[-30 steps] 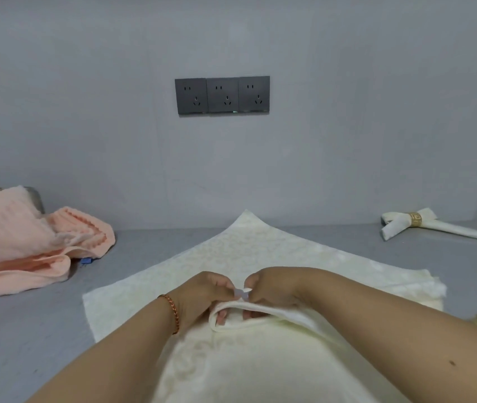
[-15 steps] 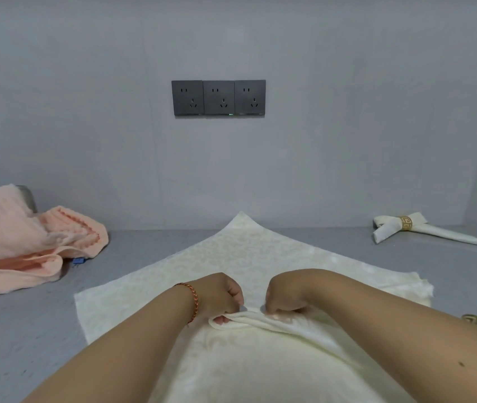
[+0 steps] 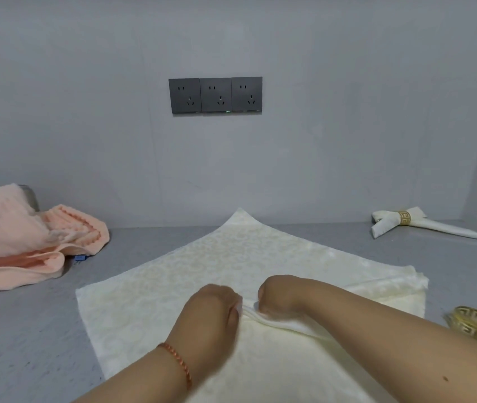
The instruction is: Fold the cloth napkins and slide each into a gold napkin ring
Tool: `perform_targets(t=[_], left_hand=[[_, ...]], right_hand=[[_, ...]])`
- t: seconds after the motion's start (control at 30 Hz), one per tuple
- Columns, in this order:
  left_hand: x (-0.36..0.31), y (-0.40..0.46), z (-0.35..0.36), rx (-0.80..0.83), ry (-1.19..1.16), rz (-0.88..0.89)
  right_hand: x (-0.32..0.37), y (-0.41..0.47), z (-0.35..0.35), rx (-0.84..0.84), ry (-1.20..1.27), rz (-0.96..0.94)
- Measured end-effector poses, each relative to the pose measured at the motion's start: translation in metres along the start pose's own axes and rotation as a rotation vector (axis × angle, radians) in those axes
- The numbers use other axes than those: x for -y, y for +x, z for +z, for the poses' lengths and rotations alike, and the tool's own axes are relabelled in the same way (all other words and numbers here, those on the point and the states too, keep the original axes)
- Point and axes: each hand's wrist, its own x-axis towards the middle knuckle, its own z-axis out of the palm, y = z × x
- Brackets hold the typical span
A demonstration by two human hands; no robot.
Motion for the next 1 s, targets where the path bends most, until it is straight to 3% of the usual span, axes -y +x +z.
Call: perform_targets(t=[0.23,0.53,0.67,0.7,0.87,1.0], left_hand=[[-0.008,-0.016,0.001,0.179,0.266,0.085],[-0.014,-0.009,0.000,0.348,0.405,0.150],[-0.012,-0.007,0.003,0.221,0.458,0.211],[-0.012,-0.006,0.001,0.253,0.433,0.194],[-0.007,-0.009,0.003,0.311,0.429,0.195],[-0.009,-0.009,0.002,0.320,0.449,0.206]], right_hand=[[-0.002,0.002,-0.003,0.066,-0.031,-0.014],[-0.004,0.004,-0.009,0.144,-0.015,-0.035],[-0.024,-0.006,-0.036,0.018,0.034,-0.082],[-0.034,-0.008,-0.044,-0.004,0.014,-0.074],[-0.077,-0.010,-0.050,0.249,-0.065,0.072],[-0.080,-0.012,-0.047,0.259,-0.039,0.035]])
